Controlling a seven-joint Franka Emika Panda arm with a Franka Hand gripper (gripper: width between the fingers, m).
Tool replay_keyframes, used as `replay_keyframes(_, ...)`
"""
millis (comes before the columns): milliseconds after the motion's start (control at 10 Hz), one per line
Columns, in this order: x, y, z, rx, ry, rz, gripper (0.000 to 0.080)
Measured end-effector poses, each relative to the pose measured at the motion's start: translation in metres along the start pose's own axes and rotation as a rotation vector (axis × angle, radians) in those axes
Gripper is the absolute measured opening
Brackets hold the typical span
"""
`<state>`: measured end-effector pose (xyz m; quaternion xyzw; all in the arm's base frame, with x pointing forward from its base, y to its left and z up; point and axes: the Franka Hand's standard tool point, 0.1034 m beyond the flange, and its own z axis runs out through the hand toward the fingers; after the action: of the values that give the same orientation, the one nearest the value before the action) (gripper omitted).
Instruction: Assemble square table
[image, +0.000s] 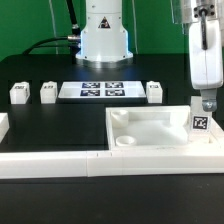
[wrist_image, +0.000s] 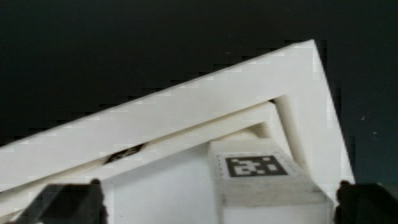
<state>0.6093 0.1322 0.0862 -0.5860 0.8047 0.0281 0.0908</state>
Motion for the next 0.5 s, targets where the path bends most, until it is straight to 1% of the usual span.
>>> replay_keyframes(100, -0.001, 0.004, -0.003, -0.002, -0.003, -0.053, 0.0649)
replay_keyframes(200, -0.006, 0.013, -0.011, -0.004, -0.009, -0.076, 0.0649)
replay_keyframes(300, -0.011, 0.028, -0.017, -0.005, -0.012, -0.092, 0.0649)
replay_keyframes(400, -0.016, 0.038, -0.02, -0.012, -0.006, -0.159, 0.0649)
replay_keyframes(500, -0.021, 0.042, -0.019, -0.016, 0.007, -0.225, 0.0649)
